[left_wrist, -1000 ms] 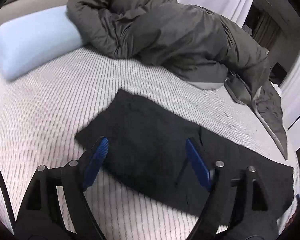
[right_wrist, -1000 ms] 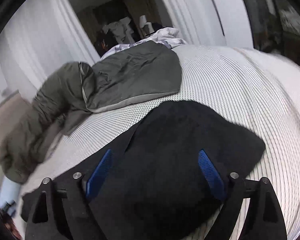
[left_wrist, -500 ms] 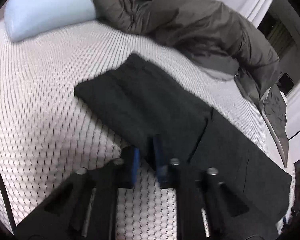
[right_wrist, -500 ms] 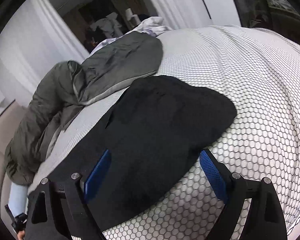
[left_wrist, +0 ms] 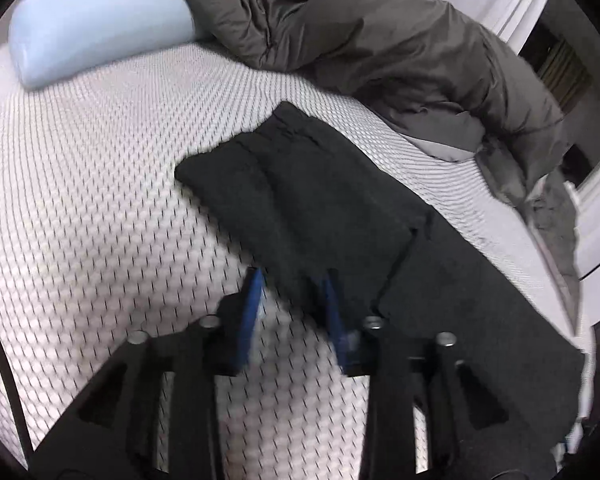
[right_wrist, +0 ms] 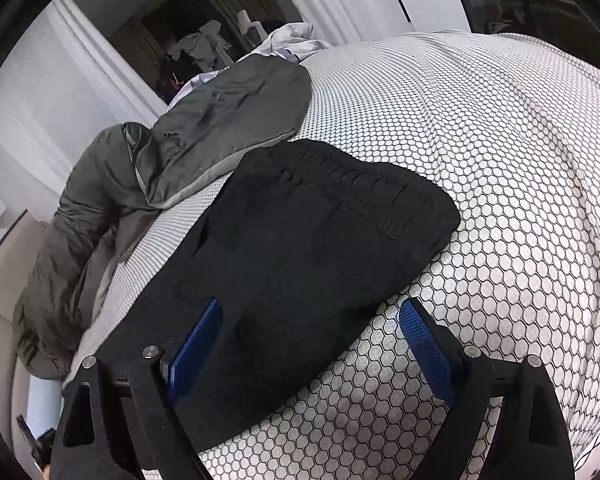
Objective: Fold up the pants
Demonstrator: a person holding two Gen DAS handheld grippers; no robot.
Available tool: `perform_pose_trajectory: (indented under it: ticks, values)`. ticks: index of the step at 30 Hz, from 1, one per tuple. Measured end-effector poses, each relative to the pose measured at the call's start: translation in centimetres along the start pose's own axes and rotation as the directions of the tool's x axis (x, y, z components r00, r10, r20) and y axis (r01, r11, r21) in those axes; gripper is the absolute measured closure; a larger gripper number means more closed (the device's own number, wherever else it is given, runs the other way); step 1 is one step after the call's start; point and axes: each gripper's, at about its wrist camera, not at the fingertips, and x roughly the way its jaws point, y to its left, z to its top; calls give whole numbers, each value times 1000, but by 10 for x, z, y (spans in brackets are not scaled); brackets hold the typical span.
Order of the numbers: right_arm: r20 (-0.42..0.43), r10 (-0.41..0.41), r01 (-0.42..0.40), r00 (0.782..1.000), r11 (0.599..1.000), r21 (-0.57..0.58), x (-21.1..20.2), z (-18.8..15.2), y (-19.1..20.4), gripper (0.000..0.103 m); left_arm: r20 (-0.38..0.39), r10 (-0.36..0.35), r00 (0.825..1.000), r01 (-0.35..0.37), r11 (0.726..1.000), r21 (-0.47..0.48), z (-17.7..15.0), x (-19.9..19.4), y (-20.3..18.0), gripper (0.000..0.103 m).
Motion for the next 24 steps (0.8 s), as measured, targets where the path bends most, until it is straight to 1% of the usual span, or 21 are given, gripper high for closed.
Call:
perform_pose_trajectory:
  ticks: [1,3,5,8,11,12,13,14,16,19,22,24]
  values:
    - [-2,4,-4,1000,1000,6,-1,-1,-1,12,-15,-17,1000,17,1000,-11,-4,-1,2,73]
    - [-13,26,-26,1000,999,29,-4,-3,-7,12,-63,-74,995,72,997,-36,-12,0,9,73]
    - [-33,48,-47,998,998,49,-2,-4,-9,12,-97,-140,985,136,989,-51,-16,7,6,73]
    - [-60,57,-54,997,997,50,3,-5,-6,12,-116,-145,983,138,988,-68,-14,23,2,74]
    - [-85,67,-63,994,997,46,8,-6,-3,12,-98,-136,986,125,986,-115,-9,34,-1,76]
    - [-93,67,-63,993,997,43,10,-7,-2,12,-81,-134,988,124,985,-121,-6,38,-2,81]
    - [-101,64,-61,993,997,38,11,-7,-2,12,-61,-131,990,122,985,-124,-4,39,-3,93]
    - [-107,60,-56,992,998,36,13,-8,-1,12,-45,-116,992,110,986,-125,-5,37,-3,97]
    - [-120,60,-56,991,998,38,16,-8,-3,12,-18,-127,992,123,983,-134,-4,32,-2,100]
    - [-125,89,-83,988,995,54,19,-6,-8,12,15,-137,990,138,983,-124,1,21,-2,100]
    - [-106,113,-105,988,991,82,24,-4,-18,12,53,-110,993,114,990,-77,-3,3,-1,100]
    - [-84,117,-107,990,987,120,32,1,-26,12,59,-105,993,110,991,-74,-4,-3,1,101]
